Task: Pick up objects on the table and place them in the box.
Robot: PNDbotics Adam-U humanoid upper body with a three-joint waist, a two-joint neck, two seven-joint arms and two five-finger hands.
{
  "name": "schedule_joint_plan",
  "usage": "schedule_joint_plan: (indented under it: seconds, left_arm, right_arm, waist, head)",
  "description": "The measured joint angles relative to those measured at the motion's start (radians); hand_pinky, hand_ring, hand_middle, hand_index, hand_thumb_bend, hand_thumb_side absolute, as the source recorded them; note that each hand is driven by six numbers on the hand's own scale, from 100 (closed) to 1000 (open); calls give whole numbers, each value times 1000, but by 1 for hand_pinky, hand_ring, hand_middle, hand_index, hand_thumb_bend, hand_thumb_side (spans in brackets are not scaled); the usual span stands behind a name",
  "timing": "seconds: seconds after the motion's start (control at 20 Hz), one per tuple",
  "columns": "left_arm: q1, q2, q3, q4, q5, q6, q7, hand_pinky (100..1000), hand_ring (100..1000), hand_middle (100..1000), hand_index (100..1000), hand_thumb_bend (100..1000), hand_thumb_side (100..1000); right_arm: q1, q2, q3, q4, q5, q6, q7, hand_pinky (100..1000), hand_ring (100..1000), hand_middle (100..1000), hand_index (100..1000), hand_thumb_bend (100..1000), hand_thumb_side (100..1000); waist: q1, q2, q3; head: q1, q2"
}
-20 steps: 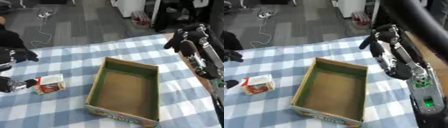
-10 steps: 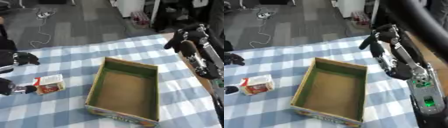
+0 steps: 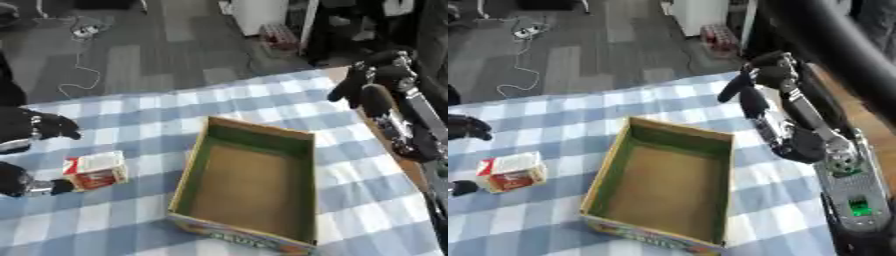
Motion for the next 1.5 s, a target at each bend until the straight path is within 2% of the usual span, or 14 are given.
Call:
schedule_joint_plan:
  seconds: [0.5,1.1,1.5]
  left_arm:
    - [-38,-4,-15,55,-17,-10,-34,782,808,876,912,431,1000]
    - [-112,-41,-24,219,-95,-53,25,780,805,868,915,430,1000]
    - [-154,-74,-47,291,-129,-90,20,787,811,869,919,438,1000]
  right_arm:
    - [-1,0,0,0,-4,1,2,325,289,292,578,100,1000]
    - [-13,10,6,0,-8,-3,8,326,290,293,577,100,1000]
    - [-30,18,7,0,-16,-5,18,326,291,294,575,100,1000]
  waist:
    - [0,0,1]
    - [5,6,-13]
    - [7,6,-26]
  head:
    - [0,-1]
    - [1,-5]
    - [10,-3]
